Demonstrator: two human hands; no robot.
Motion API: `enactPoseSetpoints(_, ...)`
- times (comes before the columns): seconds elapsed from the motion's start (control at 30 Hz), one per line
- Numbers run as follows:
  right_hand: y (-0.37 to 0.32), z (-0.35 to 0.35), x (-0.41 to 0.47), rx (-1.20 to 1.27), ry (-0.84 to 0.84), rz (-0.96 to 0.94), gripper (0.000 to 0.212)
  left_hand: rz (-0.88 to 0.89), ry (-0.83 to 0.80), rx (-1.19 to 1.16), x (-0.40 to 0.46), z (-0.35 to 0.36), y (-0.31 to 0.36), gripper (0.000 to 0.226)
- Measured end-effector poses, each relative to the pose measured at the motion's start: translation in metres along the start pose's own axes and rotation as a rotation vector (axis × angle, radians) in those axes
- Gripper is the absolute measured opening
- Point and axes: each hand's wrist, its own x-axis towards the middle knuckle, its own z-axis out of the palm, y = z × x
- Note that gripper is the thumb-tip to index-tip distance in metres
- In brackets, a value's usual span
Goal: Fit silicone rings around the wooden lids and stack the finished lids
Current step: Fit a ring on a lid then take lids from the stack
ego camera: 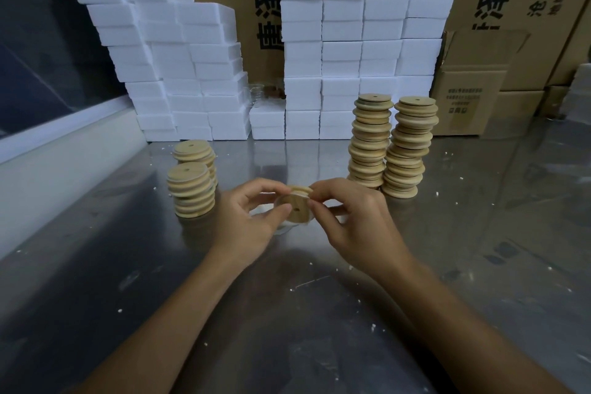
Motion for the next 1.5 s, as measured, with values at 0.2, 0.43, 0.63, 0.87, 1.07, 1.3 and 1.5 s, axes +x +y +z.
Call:
enactPoseSetpoints(0.2, -0.001, 0.002, 0.001, 0.003, 0.038, -0.034, 0.007, -0.008, 0.028, -0.068, -0.001, 0.006, 0.006, 0.030)
enactPoseSetpoints(0.43, 0.000, 0.005, -0.001, 0.100, 0.141, 0.011, 0.005, -0.053, 0.009, -0.118, -0.001, 0.004, 0.009, 0.035)
enactPoseSetpoints(0.63, -0.002, 0.002, 0.000, 0.251, 0.078, 0.167, 0.007, -0.041, 0.011, -0.073, 0.002, 0.000, 0.009, 0.027)
enactPoseSetpoints(0.87, 0.001, -0.002, 0.004, 0.339, 0.022, 0.363, 0.009, 0.023, -0.029, 0.010, 0.003, -0.002, 0.009, 0.020)
enactPoseSetpoints(1.07, 0.000, -0.007, 0.007, 0.408, -0.003, 0.417, 0.009, 0.030, -0.034, -0.009, 0.002, -0.001, 0.008, 0.028)
enactPoseSetpoints(1.3, 0.000, -0.008, 0.006, 0.400, -0.024, 0.406, 0.015, 0.022, -0.050, -0.010, 0.002, -0.001, 0.008, 0.033)
enactPoseSetpoints(1.5, -0.001, -0.006, 0.005, 0.417, -0.031, 0.440, 0.018, 0.004, -0.050, -0.047, 0.001, 0.002, 0.009, 0.024)
